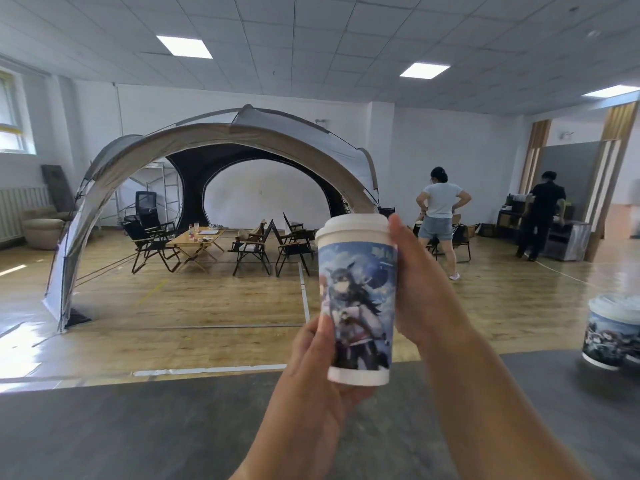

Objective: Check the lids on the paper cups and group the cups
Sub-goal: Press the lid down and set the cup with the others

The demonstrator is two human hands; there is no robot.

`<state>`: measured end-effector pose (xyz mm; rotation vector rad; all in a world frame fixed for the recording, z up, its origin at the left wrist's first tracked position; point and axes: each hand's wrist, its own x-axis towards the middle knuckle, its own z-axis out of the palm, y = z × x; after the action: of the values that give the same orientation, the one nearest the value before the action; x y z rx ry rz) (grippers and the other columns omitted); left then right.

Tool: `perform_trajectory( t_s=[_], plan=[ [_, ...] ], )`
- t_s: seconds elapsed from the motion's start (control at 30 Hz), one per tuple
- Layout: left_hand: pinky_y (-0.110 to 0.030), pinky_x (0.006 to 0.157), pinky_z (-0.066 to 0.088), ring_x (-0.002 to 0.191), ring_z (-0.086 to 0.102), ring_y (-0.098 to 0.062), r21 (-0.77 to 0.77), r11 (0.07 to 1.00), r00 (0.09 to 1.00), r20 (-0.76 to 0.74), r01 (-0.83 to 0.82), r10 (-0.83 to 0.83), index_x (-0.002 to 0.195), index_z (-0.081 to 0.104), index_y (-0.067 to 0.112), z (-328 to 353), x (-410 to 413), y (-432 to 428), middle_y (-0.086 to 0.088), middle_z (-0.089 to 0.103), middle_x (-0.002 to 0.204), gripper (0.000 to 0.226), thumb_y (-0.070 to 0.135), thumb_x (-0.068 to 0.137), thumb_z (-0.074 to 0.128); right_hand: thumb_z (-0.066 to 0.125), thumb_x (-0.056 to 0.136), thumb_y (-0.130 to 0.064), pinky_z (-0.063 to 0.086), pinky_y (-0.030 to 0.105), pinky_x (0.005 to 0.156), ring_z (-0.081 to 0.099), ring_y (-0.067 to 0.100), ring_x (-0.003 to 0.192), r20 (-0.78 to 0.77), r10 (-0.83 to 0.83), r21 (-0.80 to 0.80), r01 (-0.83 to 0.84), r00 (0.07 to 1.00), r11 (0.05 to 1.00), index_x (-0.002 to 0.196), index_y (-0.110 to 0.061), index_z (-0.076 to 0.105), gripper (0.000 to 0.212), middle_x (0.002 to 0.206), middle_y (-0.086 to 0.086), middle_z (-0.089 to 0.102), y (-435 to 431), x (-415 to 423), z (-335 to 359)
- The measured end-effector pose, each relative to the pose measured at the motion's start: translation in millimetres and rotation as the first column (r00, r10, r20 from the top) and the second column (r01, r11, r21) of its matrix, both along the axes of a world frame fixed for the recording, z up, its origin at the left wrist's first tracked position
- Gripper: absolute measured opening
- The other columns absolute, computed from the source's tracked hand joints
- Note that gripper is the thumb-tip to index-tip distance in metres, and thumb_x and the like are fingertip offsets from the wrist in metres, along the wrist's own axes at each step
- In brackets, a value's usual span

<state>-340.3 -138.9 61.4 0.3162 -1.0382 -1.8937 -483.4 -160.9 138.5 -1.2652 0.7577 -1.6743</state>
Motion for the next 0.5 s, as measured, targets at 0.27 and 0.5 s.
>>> perform_trajectory(
  t_s=[0.27,0.5],
  plan=[
    [-0.05,0.076,0.057,0.096,0.068,-0.039,-0.053,0.936,0.91,-0.224,0.347,-0.35,0.112,0.07,0.007,6,-4,16,-0.027,0.063,0.121,0.069,0.016,0.049,0.096,0.072,0.07,-0.063,0.058,0.036,0.071,0.07,0.028,0.091,0.267,0.297,0.081,-0.328,0.917,0.941,0.145,-0.002,0.039,0.102,0.133,0.021,0.05,3,4,-10],
    [-0.03,0.065,0.054,0.09,0.071,-0.017,-0.266,0.915,0.947,0.029,-0.302,0.321,0.124,0.055,0.033,6,-1,7,-0.002,0.072,0.105,0.088,0.04,0.041,0.086,0.051,0.082,-0.069,0.048,0.054,0.096,0.068,0.03,0.106,-0.039,-0.12,-0.051,0.118,0.992,0.992,0.126,-0.024,0.056,0.063,0.113,0.01,0.071,20,4,-5]
  ],
)
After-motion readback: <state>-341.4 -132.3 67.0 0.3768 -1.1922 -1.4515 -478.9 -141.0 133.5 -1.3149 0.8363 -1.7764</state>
